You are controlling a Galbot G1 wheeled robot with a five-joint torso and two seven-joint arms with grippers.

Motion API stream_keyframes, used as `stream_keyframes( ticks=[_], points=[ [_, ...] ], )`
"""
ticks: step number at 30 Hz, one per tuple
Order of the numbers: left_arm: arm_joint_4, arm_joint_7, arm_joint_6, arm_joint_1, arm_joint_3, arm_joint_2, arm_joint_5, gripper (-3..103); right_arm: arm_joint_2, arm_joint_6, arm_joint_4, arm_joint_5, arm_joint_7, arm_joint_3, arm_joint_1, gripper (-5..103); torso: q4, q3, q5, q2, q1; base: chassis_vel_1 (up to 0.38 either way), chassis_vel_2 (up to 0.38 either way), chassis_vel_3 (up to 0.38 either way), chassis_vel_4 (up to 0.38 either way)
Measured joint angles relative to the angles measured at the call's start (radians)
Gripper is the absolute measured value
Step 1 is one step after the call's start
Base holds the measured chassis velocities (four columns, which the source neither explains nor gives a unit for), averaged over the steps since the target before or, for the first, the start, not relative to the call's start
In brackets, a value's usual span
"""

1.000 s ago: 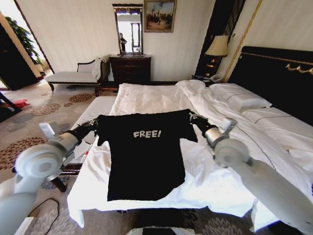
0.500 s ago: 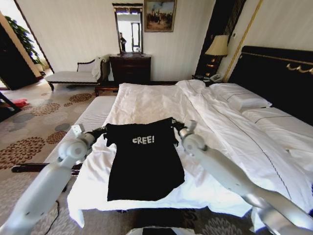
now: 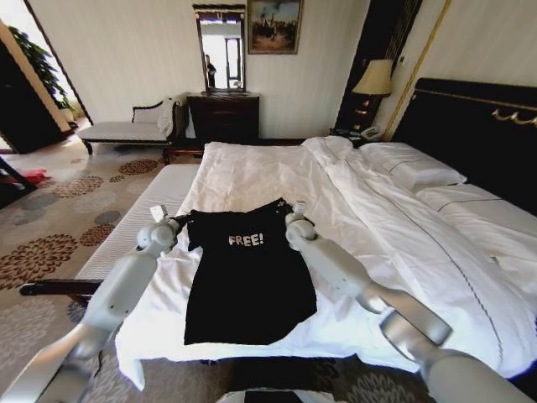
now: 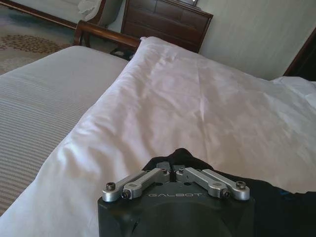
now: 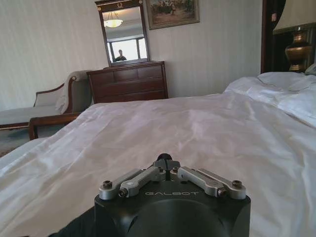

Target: Fold the clothes on the bed.

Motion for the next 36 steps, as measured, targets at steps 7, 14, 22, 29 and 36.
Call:
stream_keyframes(
  ticks=[7, 14, 22, 29, 36],
  points=[
    [0.131, 0.003, 0.0, -0.067, 0.022, -0.031, 0.016, 0, 0.036, 0.018, -0.109, -0.067, 0.002, 0.037, 0.002, 0, 0.0, 0.0, 0.0002, 0.0, 0.0, 0.0, 0.0, 0.0, 0.0],
    [0.225, 0.03, -0.022, -0.127, 0.027, -0.064, 0.047, 0, 0.072, 0.052, -0.22, -0.1, -0.042, 0.059, 0.047, 0, -0.0002, 0.0, 0.0002, 0.0, 0.0, 0.0, 0.0, 0.0, 0.0],
    [0.303, 0.065, -0.064, -0.168, 0.047, -0.107, 0.096, -2, 0.111, 0.068, -0.329, -0.144, -0.081, 0.061, 0.085, 0, 0.0, 0.0, 0.0003, 0.0, 0.0, 0.0, 0.0, 0.0, 0.0],
    [0.282, 0.065, -0.067, -0.136, 0.031, -0.098, 0.087, 18, 0.077, 0.065, -0.27, -0.167, -0.071, 0.076, 0.054, 16, -0.0004, 0.0, 0.0003, 0.0, 0.0, 0.0, 0.0, 0.0, 0.0],
    [0.227, 0.051, -0.019, -0.094, -0.041, -0.038, -0.001, 44, 0.01, 0.077, -0.167, -0.175, -0.039, 0.099, 0.038, 43, -0.0001, 0.0, 0.0003, 0.0, 0.0, 0.0, 0.0, 0.0, 0.0]
  ],
)
